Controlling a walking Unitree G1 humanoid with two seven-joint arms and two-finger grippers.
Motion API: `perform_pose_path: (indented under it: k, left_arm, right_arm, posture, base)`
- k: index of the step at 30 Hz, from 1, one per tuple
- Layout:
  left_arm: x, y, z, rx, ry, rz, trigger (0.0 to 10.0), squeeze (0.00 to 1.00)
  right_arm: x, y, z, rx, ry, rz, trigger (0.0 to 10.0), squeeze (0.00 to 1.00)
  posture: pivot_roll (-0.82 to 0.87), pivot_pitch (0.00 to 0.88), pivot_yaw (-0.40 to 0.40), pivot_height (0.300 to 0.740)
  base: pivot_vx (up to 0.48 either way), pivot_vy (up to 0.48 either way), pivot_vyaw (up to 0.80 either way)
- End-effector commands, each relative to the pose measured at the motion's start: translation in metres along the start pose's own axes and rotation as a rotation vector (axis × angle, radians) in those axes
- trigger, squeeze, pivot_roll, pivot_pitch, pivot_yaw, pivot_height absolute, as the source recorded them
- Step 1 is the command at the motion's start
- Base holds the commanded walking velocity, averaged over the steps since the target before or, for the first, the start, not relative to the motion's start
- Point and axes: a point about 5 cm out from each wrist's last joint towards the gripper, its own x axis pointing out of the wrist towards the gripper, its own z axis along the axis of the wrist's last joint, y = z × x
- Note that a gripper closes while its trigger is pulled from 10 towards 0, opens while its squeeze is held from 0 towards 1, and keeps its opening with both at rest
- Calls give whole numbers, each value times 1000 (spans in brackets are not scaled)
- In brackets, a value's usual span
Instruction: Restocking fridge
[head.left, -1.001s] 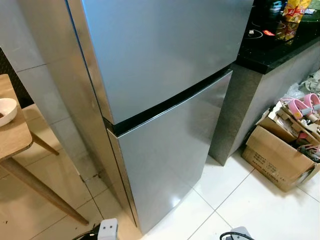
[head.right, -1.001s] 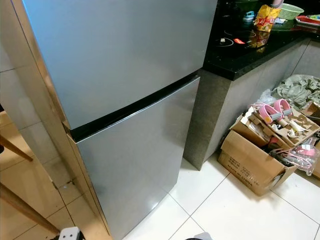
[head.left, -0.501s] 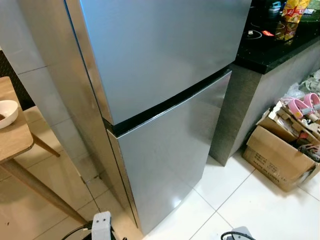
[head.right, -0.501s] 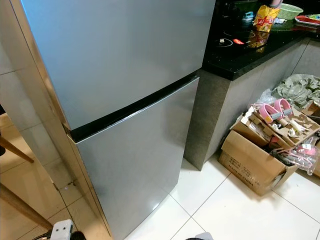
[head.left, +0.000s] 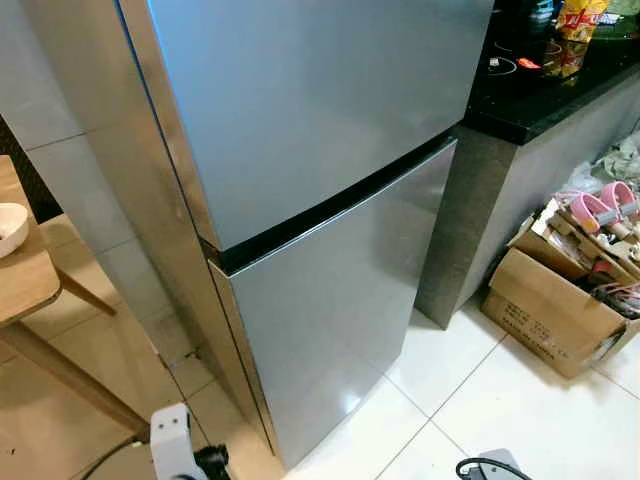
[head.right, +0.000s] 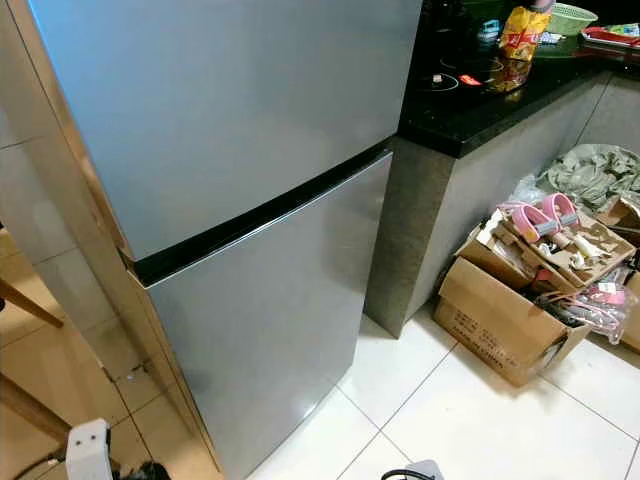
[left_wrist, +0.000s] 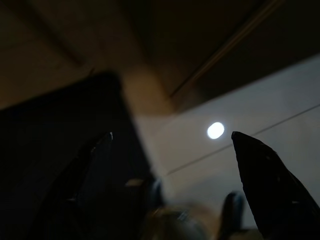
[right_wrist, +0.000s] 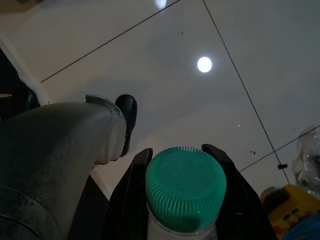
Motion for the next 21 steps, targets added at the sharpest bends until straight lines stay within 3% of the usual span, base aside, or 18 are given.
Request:
perform_pose_path:
  k: [1, 2, 3, 8, 10, 13, 16, 19, 21]
  left_arm:
    - [-1, 8, 12, 1, -48, 4, 10000, 0]
    - [1, 6, 24, -22, -96, -27, 10000, 0]
    - [1, 6, 24, -22, -96, -27, 10000, 0]
    - [-1, 7, 83, -63, -341, -226, 10000, 0]
    - [-3, 8, 92, -56, -374, -263, 10000, 0]
    - [-12, 11, 115, -53, -440, -456, 10000, 0]
    - [-14, 12, 120, -37, -443, -511, 10000, 0]
    - [-23, 17, 126, 39, -401, -652, 10000, 0]
    - [-32, 17, 136, 105, -382, -805, 10000, 0]
  right_arm:
    - [0, -1, -1, 5, 1, -9, 10000, 0]
    - [-1, -1, -4, -2, 7, -7, 10000, 0]
    - [-1, -1, -4, -2, 7, -7, 10000, 0]
    - [-2, -4, -9, -17, 22, -10, 10000, 0]
    - [-2, -4, -10, -22, 27, -11, 10000, 0]
    - [-3, -5, -11, -21, 32, -13, 10000, 0]
    - [-3, -5, -11, -20, 33, -13, 10000, 0]
    - [-2, -2, -12, -23, 35, -7, 10000, 0]
    - [-2, 0, -12, -22, 35, -4, 10000, 0]
  posture:
    - [-45, 42, -6, 740]
    - [-45, 42, -9, 740]
    - [-45, 42, -9, 740]
    - [-56, 35, -7, 740]
    - [-56, 35, -7, 740]
    - [-54, 41, -2, 740]
    - [-54, 41, -2, 740]
    - [-53, 39, -1, 740]
    - [-52, 38, 4, 740]
  base:
    - [0, 0, 0]
    - [0, 0, 0]
    - [0, 0, 0]
    - [0, 0, 0]
    - [0, 0, 0]
    - [0, 0, 0]
    - [0, 0, 0]
    - [0, 0, 0]
    - [0, 0, 0]
